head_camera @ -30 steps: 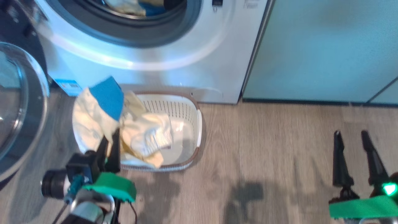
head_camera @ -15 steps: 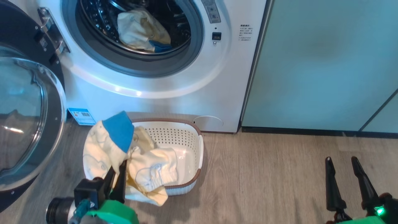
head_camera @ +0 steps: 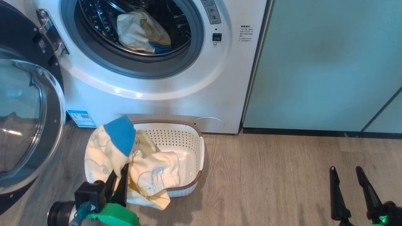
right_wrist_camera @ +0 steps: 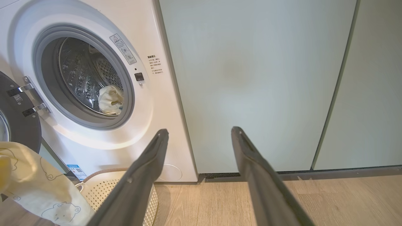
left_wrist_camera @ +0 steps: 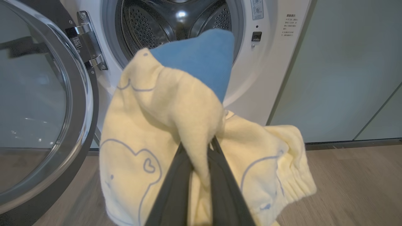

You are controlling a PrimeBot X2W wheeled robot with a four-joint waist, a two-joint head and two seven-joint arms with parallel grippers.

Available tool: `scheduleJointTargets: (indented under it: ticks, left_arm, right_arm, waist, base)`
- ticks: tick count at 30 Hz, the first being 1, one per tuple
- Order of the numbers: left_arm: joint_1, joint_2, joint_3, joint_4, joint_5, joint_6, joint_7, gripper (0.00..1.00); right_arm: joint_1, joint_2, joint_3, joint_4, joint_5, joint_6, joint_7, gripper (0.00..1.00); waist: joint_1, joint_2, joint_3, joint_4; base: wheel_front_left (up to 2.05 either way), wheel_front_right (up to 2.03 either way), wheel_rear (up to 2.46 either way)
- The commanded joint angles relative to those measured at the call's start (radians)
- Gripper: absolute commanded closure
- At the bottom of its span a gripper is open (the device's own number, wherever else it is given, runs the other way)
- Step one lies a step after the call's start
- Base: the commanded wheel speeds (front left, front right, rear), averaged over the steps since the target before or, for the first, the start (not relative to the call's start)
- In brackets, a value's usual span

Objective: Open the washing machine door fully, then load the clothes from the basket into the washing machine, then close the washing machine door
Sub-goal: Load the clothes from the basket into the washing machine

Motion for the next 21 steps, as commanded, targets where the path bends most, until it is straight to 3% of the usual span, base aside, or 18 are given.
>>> scheduleJointTargets:
  ticks: [1, 12, 21]
  left_arm:
    - [-0.039, 0.017, 0.039, -0.034, -0.004, 0.063, -0.002, 1.00]
    - [-0.058, 0.012, 0.032, -0.015, -0.010, 0.055, -0.007, 1.00]
    - [-0.112, 0.003, 0.026, 0.021, -0.022, 0.024, -0.018, 1.00]
  right_arm:
    - [-0.029, -0.022, 0.016, -0.029, -0.010, -0.003, -0.006, 0.00]
    - [-0.037, -0.021, 0.016, -0.026, -0.007, -0.003, -0.006, 0.00]
    - [-0.062, -0.023, 0.015, -0.039, -0.002, -0.003, -0.006, 0.00]
  waist:
    - [-0.0001, 0.0000, 0.001, -0.001]
    - [-0.0001, 0.0000, 0.015, 0.000]
    - [-0.0001, 0.0000, 0.073, 0.001]
  base:
    - [0.00, 0.00, 0.00]
    - [0.00, 0.00, 0.00]
    - [0.00, 0.00, 0.00]
